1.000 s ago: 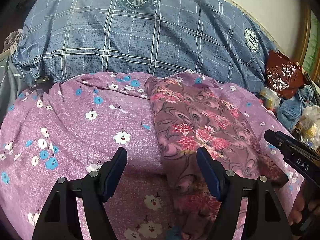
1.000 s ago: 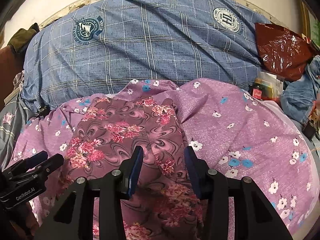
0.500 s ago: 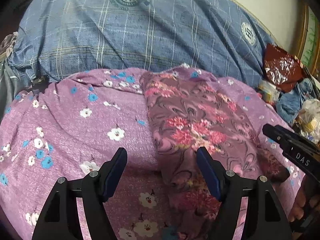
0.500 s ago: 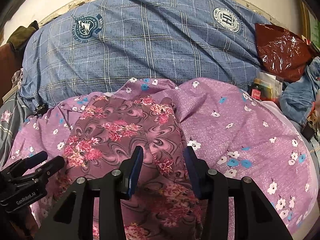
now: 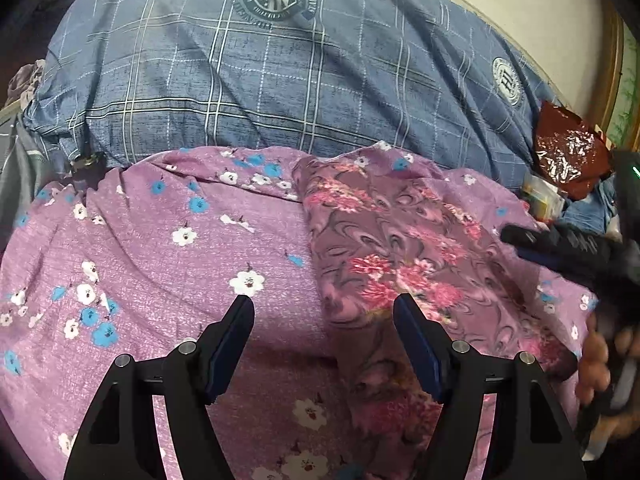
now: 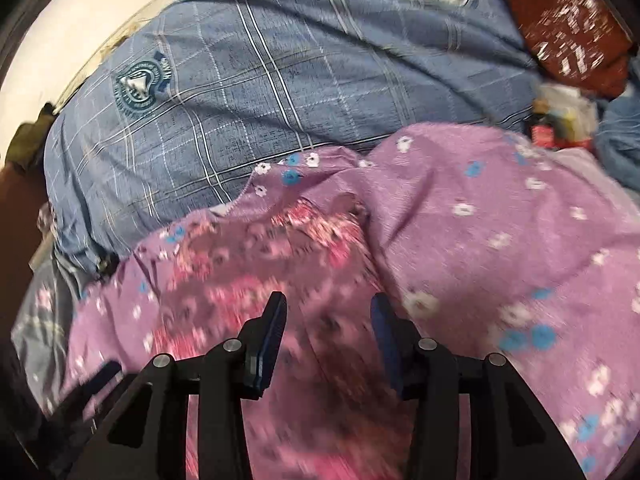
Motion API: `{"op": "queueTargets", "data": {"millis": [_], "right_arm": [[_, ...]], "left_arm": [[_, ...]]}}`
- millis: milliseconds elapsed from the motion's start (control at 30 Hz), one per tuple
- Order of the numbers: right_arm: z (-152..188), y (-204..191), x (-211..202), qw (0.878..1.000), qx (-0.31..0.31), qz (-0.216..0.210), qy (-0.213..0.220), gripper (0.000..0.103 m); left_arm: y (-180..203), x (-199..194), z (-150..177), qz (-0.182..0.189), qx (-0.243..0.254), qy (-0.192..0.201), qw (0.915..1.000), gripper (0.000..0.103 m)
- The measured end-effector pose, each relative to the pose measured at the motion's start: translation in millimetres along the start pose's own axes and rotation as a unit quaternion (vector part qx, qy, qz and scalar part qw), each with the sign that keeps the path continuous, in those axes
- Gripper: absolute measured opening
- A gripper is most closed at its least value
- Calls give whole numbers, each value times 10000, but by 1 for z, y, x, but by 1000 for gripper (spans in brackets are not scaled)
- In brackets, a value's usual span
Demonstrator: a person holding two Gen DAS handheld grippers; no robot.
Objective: Fold small clothes
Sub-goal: 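Press the folded shirt flat with the right gripper beside the left gripper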
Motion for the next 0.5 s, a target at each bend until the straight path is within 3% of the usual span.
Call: {"op": "queueTargets", "data": {"millis": [100,233,400,500], "right_arm": [[-21,-11,34,9994,-86,-107,-331,37],[-36,-6,91,9964,20,214,-818,36],[-44,-7,87,9986,157,51,-497,41],[-39,-31,78,9982,-290,-245,-467,41]], "left_arm": [[2,7,2,8,46,-163,9999,72],[9,13,2,-45,240,-247,9994,72],[9,9,2,-20,321,-214,9993,72],[7,5,3,-33,300,-160,9994,72]]}}
Point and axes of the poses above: each gripper's, at about its wrist camera, not at the fingertips, and x roughly the way its jaws point, y to its right, z to its underside, the point moved 1 cm from there along x, roughly the way its jaws point, and after that the axes turned 6 degrees about -z, right-handed, at the moved point
